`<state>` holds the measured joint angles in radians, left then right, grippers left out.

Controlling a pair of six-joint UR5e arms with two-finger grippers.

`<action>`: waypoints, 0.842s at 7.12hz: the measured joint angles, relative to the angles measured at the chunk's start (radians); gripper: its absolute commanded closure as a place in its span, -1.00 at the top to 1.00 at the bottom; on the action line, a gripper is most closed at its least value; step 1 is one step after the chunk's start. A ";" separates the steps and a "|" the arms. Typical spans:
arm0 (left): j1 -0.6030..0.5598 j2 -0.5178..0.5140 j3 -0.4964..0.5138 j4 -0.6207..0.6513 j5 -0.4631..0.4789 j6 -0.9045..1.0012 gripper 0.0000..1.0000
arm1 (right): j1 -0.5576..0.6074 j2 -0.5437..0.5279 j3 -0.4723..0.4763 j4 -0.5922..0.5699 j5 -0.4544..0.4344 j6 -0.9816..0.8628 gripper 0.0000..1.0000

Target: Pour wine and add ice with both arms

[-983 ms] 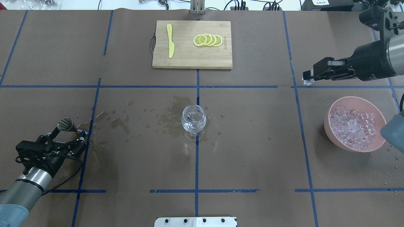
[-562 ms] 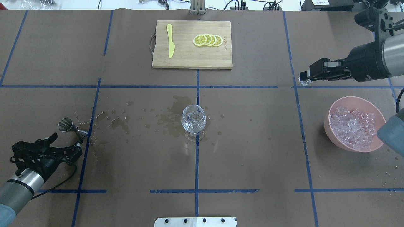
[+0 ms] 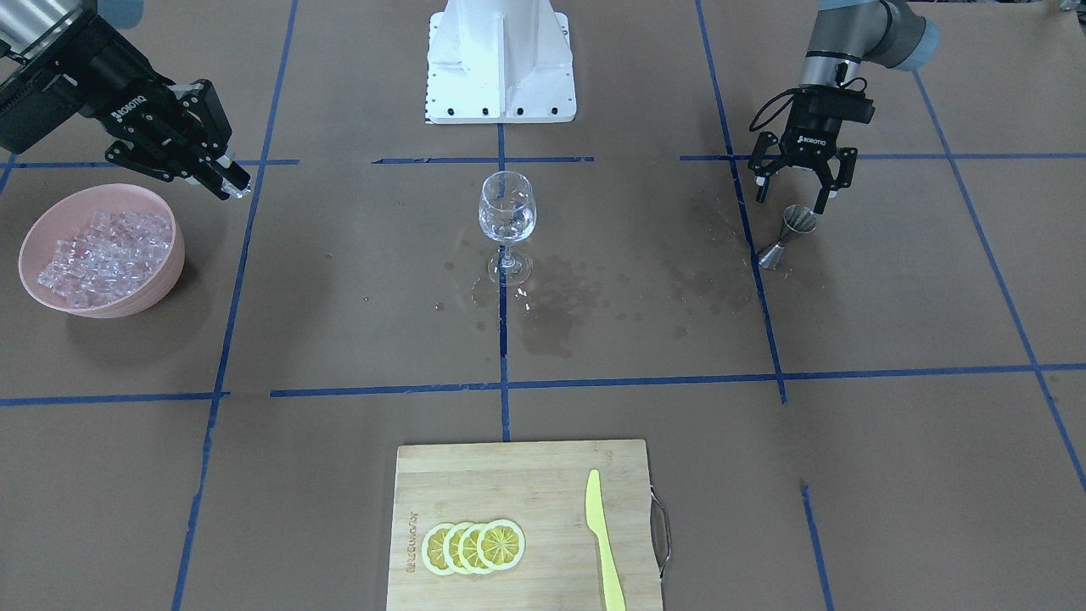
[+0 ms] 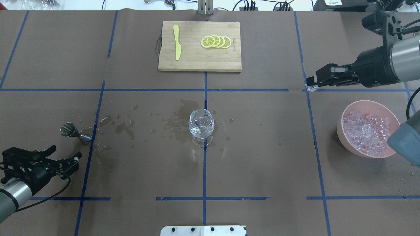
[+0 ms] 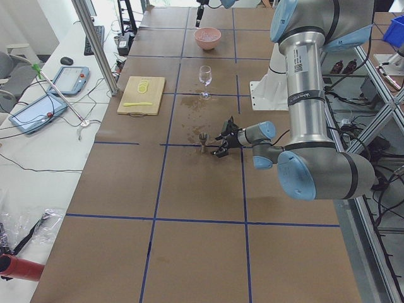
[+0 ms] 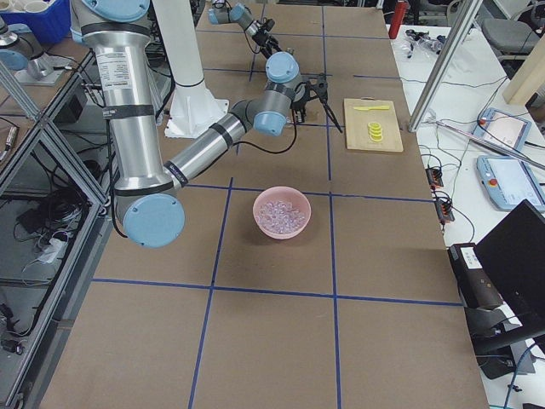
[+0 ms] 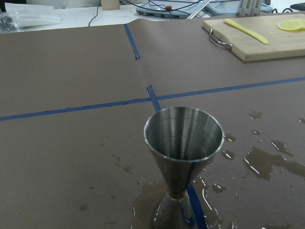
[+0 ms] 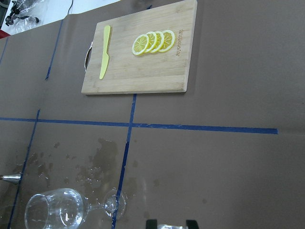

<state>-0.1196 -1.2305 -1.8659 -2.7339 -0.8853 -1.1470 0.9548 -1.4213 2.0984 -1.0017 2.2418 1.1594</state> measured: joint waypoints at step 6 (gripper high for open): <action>-0.007 0.168 -0.212 0.130 -0.280 -0.036 1.00 | -0.115 0.177 0.000 -0.007 -0.066 0.201 -1.00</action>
<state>-0.1264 -1.0629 -2.0777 -2.6041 -1.1654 -1.1834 0.8400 -1.2443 2.0984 -1.0090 2.1763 1.3601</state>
